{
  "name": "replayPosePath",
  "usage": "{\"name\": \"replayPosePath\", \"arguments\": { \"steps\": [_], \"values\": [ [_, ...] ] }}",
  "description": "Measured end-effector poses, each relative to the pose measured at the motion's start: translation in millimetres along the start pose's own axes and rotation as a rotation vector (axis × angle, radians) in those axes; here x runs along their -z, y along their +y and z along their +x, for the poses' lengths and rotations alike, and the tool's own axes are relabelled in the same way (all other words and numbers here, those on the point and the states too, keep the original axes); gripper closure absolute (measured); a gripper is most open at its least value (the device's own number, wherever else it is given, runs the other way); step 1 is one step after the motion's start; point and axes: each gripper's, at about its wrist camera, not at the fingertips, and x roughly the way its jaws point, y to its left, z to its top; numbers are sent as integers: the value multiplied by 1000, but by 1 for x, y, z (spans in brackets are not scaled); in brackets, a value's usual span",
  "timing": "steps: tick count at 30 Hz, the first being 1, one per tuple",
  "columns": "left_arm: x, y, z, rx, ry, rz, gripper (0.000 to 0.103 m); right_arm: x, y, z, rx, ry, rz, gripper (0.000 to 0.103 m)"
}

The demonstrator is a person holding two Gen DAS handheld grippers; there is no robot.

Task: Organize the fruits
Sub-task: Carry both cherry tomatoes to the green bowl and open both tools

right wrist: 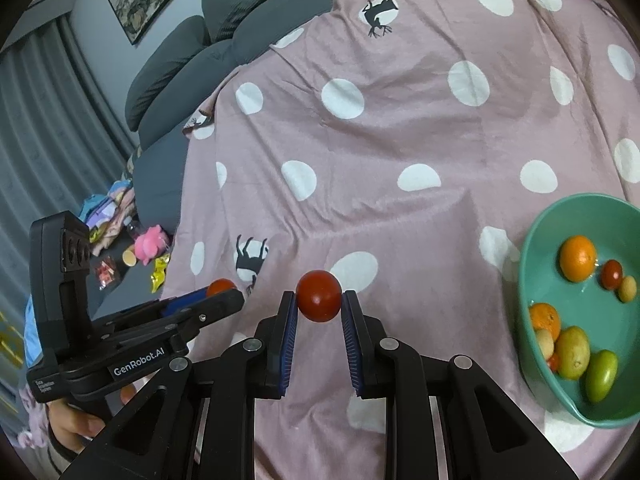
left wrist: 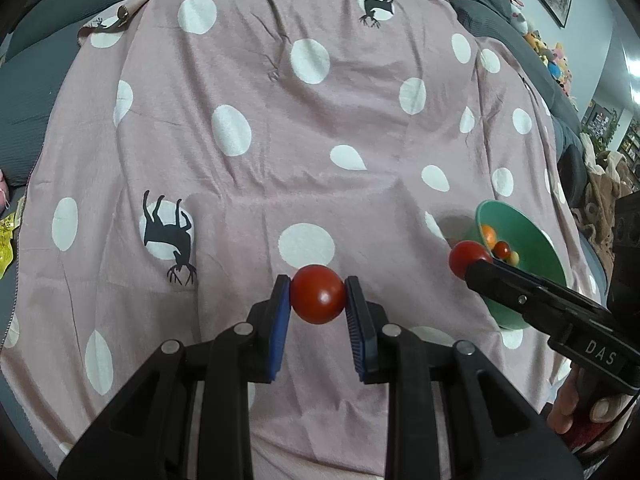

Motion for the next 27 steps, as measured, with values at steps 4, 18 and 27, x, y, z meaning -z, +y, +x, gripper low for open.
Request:
{"name": "replayPosePath", "arguments": {
  "steps": [4, 18, 27],
  "values": [
    [0, -11, -3, 4, -1, 22, 77, 1, -3, -9, -2, -12, 9, 78],
    [-11, -60, 7, 33, 11, 123, 76, 2, -31, -40, 14, -78, 58, 78],
    [-20, -103, 28, 82, 28, 201, 76, 6, -68, -62, 69, -121, 123, 78]
  ]
}}
